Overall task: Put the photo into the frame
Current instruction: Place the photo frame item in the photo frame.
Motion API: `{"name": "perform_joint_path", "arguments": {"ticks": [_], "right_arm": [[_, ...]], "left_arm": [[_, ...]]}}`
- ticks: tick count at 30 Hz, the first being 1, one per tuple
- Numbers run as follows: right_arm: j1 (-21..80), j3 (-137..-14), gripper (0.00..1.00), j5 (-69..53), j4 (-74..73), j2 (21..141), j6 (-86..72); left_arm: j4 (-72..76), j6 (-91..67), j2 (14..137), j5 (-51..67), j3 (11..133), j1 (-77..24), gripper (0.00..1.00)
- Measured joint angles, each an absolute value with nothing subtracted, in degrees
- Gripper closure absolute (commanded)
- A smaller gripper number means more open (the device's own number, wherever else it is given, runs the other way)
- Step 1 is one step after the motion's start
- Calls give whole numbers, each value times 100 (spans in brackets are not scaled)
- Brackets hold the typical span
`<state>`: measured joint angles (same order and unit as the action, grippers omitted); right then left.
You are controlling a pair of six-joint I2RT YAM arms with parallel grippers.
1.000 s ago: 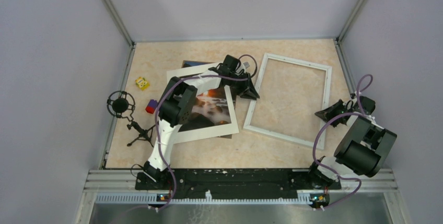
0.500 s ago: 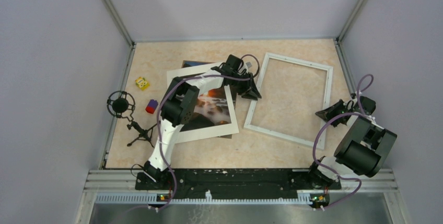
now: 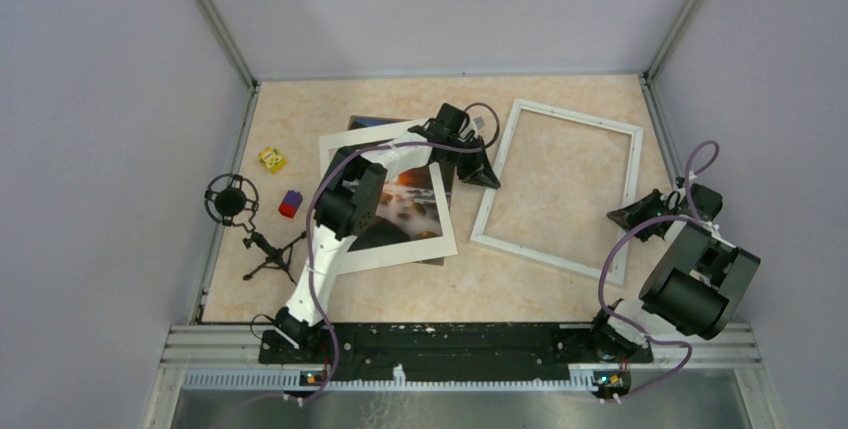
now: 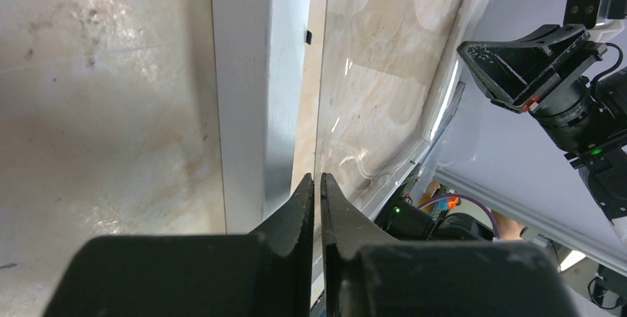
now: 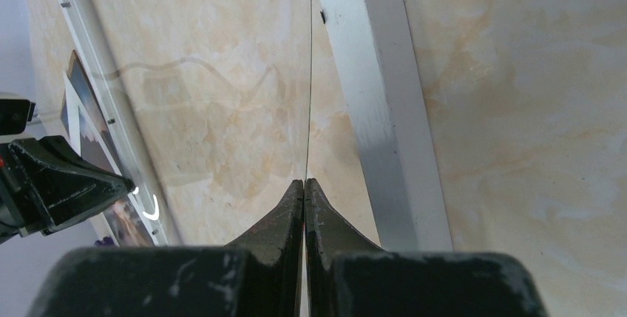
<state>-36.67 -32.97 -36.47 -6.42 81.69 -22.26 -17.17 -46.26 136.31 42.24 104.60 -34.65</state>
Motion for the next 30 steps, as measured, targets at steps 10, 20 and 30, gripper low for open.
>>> {"name": "perform_joint_path", "arguments": {"ticks": [10,20,30], "right_arm": [[-3682,-3256,100,-3651,-578,8160,-2231],[-3688,-3225,100,-3656,-523,8147,-2259],[-3701,-3225,100,-3651,-405,8147,-2268]], "left_arm": [[-1605,-4547,13631,4252,10492,-3470,80],[-1787,-4477,13688,3975,10613,-3579,78],[-1964,-4324,13931,3741,11041,-3693,73]]}}
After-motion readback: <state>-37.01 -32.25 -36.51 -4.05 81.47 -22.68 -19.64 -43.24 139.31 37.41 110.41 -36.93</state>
